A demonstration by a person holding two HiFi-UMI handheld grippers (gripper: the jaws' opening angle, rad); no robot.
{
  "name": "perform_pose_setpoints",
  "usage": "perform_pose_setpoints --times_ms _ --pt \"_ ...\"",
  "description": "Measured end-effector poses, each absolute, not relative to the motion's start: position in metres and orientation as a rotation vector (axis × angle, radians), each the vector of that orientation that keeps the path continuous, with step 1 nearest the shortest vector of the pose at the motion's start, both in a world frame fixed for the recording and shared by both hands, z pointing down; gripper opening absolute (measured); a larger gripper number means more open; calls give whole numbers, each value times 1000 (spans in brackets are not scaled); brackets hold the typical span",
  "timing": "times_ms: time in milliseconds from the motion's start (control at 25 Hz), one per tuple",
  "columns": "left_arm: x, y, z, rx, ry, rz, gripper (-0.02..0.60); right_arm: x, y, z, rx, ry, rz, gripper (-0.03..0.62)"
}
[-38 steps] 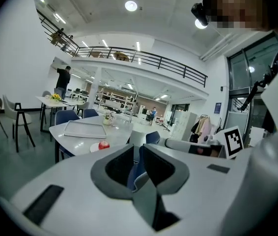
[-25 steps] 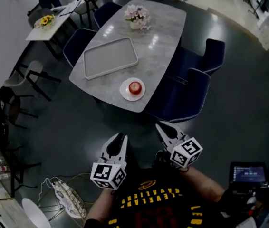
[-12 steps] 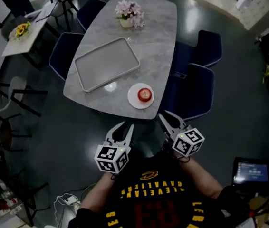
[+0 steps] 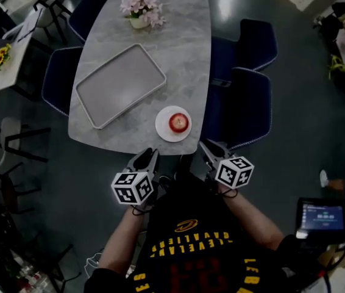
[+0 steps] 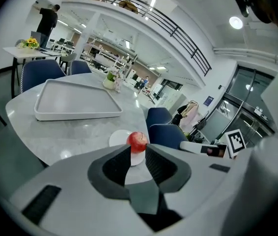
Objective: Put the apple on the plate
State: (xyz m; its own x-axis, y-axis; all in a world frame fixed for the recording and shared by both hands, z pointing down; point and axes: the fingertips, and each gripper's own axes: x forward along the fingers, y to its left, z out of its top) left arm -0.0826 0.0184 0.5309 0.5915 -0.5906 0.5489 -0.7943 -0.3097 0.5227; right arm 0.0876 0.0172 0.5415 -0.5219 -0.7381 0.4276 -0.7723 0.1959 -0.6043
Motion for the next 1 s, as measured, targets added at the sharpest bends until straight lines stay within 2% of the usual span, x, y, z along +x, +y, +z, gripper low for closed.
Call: perform_pose_setpoints --times_ms 360,480,1000 --pt "-79 -30 605 1815 -1105 484 82 94 -25 624 1407 -2267 1389 74" --pt "-77 -42 632 1759 -1109 549 120 94 -35 643 1359 -2232 1416 75" --pt "-78 -56 682 1601 -1087 537 120 88 -45 688 1232 -2126 1518 75"
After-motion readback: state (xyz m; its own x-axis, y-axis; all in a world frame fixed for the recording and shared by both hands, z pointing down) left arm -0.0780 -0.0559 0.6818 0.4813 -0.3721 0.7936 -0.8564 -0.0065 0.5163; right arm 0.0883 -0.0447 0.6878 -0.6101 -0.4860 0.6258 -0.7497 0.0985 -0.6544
